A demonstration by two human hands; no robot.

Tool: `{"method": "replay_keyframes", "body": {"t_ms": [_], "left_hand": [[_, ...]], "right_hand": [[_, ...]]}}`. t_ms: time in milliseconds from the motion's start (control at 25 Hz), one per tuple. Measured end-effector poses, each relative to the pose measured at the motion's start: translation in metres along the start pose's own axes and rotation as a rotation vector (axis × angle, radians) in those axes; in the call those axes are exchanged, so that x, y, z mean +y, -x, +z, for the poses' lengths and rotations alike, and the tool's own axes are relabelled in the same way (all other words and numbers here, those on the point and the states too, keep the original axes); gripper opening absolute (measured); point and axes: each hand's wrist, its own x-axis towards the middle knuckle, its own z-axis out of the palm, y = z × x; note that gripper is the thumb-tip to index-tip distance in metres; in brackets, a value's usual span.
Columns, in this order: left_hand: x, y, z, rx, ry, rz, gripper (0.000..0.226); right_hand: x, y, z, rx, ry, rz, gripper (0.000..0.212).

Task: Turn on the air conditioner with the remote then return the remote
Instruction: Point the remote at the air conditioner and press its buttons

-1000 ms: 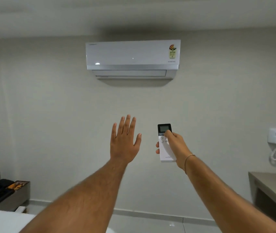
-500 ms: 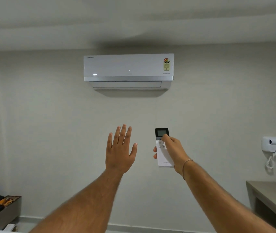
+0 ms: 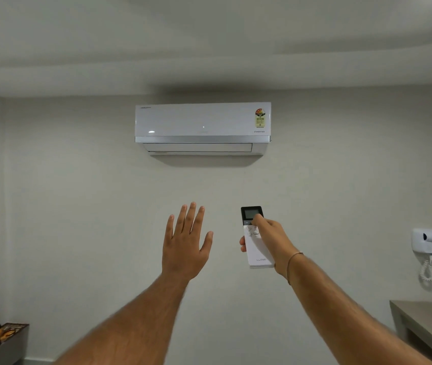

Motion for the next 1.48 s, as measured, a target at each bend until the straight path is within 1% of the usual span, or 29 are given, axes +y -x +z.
{"method": "replay_keyframes", "body": {"t_ms": [240,480,1000,1240,1480], "left_hand": [[0.001,-0.010,-0.009,0.023,0.009,-0.001,0.069],[0.001,-0.011,-0.013,0.035,-0.012,0.034,0.069],[0.003,-0.014,-0.022,0.007,0.023,-0.023,0.069],[0.004,-0.017,-0.021,0.007,0.030,-0.032,0.070],[0.004,-0.019,-0.017,0.010,0.039,-0.027,0.069]], "right_hand": [[-0.009,0.002,0.000,-0.010,-0.014,-0.042,0.016],[-0.007,0.002,0.001,-0.007,-0.029,-0.115,0.021],[-0.008,0.004,-0.002,-0.024,-0.060,-0.125,0.020],[-0.005,-0.001,-0.004,-0.027,-0.098,-0.108,0.027],[-0.001,-0.001,-0.004,-0.040,-0.116,-0.114,0.021]]}}
